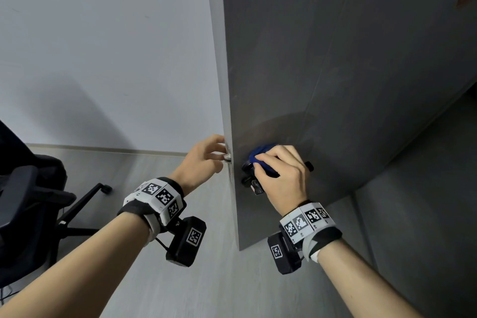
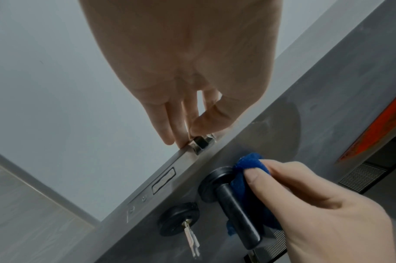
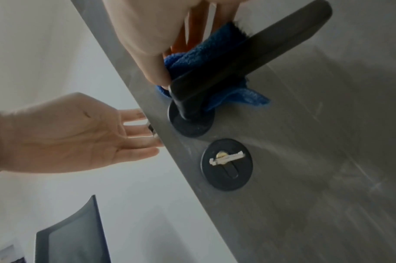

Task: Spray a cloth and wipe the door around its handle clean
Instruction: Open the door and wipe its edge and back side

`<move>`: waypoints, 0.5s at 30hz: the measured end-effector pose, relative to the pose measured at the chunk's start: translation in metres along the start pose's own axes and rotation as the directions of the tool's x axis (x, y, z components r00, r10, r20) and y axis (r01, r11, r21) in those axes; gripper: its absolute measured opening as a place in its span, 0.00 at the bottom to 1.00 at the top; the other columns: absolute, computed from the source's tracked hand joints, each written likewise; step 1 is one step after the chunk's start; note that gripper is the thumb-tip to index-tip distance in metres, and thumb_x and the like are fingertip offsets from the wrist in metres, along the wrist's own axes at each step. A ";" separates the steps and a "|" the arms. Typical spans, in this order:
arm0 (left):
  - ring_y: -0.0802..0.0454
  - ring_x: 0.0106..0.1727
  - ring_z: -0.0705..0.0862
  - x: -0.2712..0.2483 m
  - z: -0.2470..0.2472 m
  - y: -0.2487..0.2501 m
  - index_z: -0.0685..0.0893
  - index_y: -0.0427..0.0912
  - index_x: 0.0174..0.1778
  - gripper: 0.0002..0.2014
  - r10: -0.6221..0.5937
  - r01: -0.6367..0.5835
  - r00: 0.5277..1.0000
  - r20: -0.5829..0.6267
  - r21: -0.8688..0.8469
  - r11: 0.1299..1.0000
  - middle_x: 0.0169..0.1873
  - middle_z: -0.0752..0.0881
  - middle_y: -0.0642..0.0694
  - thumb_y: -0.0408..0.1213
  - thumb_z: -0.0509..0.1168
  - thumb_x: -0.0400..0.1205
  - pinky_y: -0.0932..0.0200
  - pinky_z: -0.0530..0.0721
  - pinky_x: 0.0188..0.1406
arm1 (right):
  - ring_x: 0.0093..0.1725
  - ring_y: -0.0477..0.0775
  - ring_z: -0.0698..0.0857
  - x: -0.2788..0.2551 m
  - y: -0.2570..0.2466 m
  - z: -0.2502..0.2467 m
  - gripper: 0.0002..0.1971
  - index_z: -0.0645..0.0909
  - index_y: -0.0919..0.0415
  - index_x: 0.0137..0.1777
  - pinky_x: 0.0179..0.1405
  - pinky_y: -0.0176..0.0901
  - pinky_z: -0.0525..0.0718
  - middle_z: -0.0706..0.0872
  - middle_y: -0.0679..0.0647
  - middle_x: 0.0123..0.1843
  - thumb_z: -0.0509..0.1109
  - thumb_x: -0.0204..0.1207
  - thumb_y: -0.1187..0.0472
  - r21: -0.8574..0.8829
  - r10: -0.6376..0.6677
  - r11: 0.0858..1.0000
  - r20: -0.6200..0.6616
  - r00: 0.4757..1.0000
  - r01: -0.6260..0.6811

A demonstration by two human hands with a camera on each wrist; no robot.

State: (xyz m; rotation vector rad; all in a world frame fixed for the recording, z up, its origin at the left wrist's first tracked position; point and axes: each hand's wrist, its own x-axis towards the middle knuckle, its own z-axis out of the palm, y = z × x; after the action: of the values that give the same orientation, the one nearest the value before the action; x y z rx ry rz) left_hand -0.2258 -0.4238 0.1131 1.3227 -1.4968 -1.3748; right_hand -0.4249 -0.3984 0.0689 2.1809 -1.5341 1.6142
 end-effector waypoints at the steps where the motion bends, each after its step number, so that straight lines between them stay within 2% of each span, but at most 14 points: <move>1: 0.56 0.43 0.86 0.000 0.000 0.000 0.82 0.39 0.61 0.32 0.000 0.000 1.000 0.006 0.006 1.000 0.53 0.86 0.36 0.24 0.54 0.60 0.70 0.78 0.36 | 0.45 0.56 0.84 -0.001 -0.001 -0.001 0.05 0.92 0.61 0.42 0.42 0.47 0.84 0.87 0.50 0.39 0.77 0.71 0.71 -0.003 -0.027 1.000 0.003 1.000 0.027; 5: 0.53 0.41 0.83 0.000 0.001 0.001 0.81 0.27 0.52 0.25 0.004 -0.005 1.000 0.021 0.071 0.997 0.49 0.84 0.28 0.24 0.54 0.59 0.70 0.76 0.35 | 0.45 0.58 0.85 -0.010 -0.008 -0.001 0.05 0.92 0.62 0.43 0.44 0.48 0.84 0.87 0.54 0.41 0.76 0.75 0.70 0.031 -0.157 0.987 0.048 0.986 0.155; 7: 0.51 0.41 0.81 0.000 0.003 0.001 0.78 0.24 0.49 0.22 0.004 -0.006 1.000 0.020 0.117 0.993 0.44 0.83 0.29 0.26 0.55 0.60 0.65 0.76 0.37 | 0.46 0.56 0.86 -0.020 -0.014 0.003 0.05 0.92 0.62 0.43 0.41 0.46 0.84 0.88 0.53 0.42 0.77 0.75 0.71 0.052 -0.217 0.976 0.095 0.972 0.213; 9: 0.51 0.39 0.79 -0.002 0.006 0.001 0.78 0.24 0.47 0.21 0.002 -0.002 1.000 0.006 0.130 0.992 0.40 0.82 0.37 0.28 0.55 0.59 0.62 0.75 0.38 | 0.45 0.55 0.86 -0.032 -0.017 0.009 0.08 0.91 0.61 0.42 0.35 0.48 0.83 0.88 0.51 0.42 0.75 0.74 0.73 0.055 -0.273 0.962 0.193 0.942 0.267; 12: 0.52 0.40 0.80 -0.006 0.011 0.002 0.80 0.27 0.48 0.20 0.010 -0.012 1.000 0.015 0.137 0.991 0.40 0.83 0.45 0.28 0.56 0.60 0.66 0.77 0.39 | 0.42 0.56 0.85 -0.040 -0.018 0.008 0.08 0.88 0.60 0.38 0.28 0.51 0.79 0.85 0.51 0.40 0.73 0.71 0.73 0.022 -0.313 0.945 0.352 0.882 0.327; 14: 0.52 0.42 0.82 -0.011 0.014 0.002 0.82 0.29 0.48 0.20 0.015 -0.018 1.000 0.021 0.139 0.990 0.41 0.85 0.43 0.28 0.57 0.62 0.63 0.78 0.44 | 0.42 0.56 0.84 -0.036 -0.016 -0.002 0.08 0.88 0.60 0.39 0.25 0.50 0.78 0.84 0.51 0.40 0.72 0.70 0.73 0.014 -0.310 0.945 0.372 0.875 0.328; 15: 0.52 0.43 0.83 -0.012 0.015 0.002 0.82 0.30 0.49 0.20 0.016 -0.019 1.000 0.023 0.135 0.991 0.43 0.86 0.39 0.29 0.57 0.63 0.62 0.79 0.46 | 0.43 0.56 0.84 -0.033 -0.015 -0.008 0.09 0.88 0.59 0.39 0.24 0.50 0.78 0.84 0.50 0.40 0.72 0.71 0.73 0.006 -0.312 0.943 0.360 0.879 0.332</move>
State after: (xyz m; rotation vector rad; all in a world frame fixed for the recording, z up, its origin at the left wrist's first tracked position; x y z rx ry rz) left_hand -0.2375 -0.4083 0.1140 1.3770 -1.6373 -1.3003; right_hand -0.4196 -0.3645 0.0559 2.6321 -1.1642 1.1092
